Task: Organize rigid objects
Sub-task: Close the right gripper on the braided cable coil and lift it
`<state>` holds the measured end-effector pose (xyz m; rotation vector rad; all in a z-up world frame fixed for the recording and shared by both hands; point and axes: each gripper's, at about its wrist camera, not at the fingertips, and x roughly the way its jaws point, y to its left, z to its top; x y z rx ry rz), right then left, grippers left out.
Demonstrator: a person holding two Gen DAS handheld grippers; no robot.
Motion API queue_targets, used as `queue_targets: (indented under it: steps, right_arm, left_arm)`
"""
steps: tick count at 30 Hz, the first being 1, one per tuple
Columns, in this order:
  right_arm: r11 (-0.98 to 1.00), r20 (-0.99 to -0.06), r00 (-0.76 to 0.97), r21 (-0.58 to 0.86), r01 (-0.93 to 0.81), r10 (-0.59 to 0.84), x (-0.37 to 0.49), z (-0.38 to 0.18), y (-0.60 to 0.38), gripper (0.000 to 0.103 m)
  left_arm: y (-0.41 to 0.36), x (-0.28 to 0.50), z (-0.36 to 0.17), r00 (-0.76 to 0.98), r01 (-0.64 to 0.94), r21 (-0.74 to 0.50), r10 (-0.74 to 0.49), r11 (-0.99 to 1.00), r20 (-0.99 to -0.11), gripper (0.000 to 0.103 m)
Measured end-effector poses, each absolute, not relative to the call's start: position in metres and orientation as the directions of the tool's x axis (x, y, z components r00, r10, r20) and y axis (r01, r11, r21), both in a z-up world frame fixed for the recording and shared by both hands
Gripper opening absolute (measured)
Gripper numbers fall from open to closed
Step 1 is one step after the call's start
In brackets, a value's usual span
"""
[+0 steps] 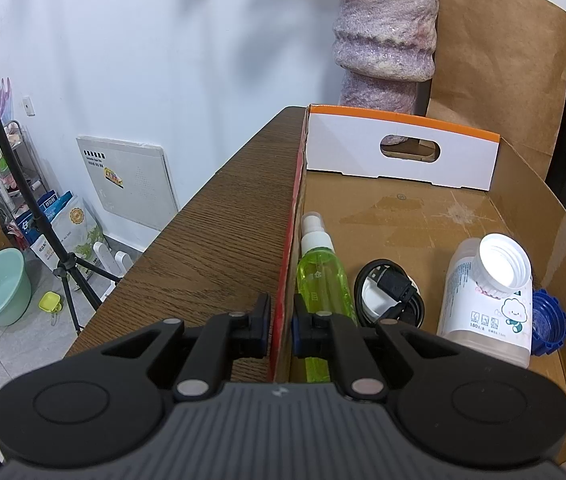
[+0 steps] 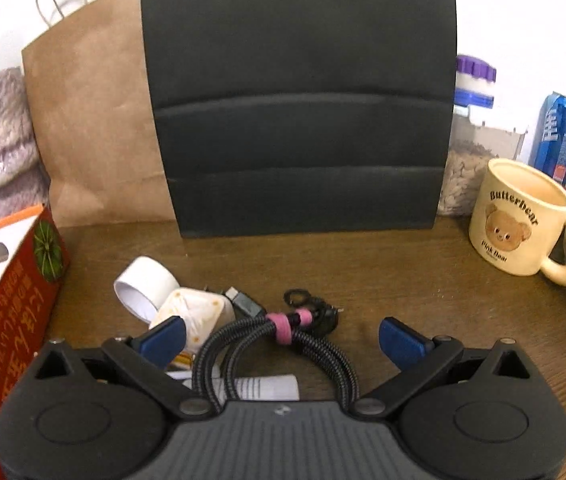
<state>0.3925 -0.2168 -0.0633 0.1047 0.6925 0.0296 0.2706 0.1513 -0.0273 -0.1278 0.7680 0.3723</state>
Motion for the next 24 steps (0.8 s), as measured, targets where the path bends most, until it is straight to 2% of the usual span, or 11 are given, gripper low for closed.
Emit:
queue_targets:
  steps: [11,14,15,16,17,24]
  right_arm:
    - [0.967,-0.658,0.73,0.254,-0.017,0.185,0.387,-0.078,-0.239,0.103]
    - [0.967,-0.648,0.74,0.254,-0.012,0.179,0.386,-0.079,-0.237,0.103]
    - [0.967,-0.643,0.744,0.255,-0.012,0.179,0.385,-0.079,-0.237,0.1]
    - [0.965,-0.638,0.747,0.262,-0.019,0.188,0.385,-0.079,-0.238,0.091]
    - [0.962,-0.631,0.75,0.273,-0.024,0.198,0.384,-0.078,-0.238,0.089]
    - [0.962,-0.619,0.762,0.273,-0.018,0.191,0.381,-0.076,-0.236,0.086]
  left_arm:
    - [0.151,0.271,-0.027,0.658,-0.374,0.022,0.282,0.927,-0.698,0.01]
    - [0.151,0.271,-0.027,0.658,-0.374,0.023,0.282,0.927,-0.698,0.01]
    - [0.151,0.271,-0.027,0.658,-0.374,0.022,0.282,0.927,-0.698,0.01]
    - [0.151,0.271,-0.027,0.658,-0.374,0.023,0.282,0.927,-0.698,0.01]
    - [0.151,0.271,-0.027,0.658,-0.374,0.022,0.282,0.927,-0.698,0.01]
    - [0.151,0.271,-0.027,0.658,-0.374,0.022,0.282,0.927,-0.698,0.01]
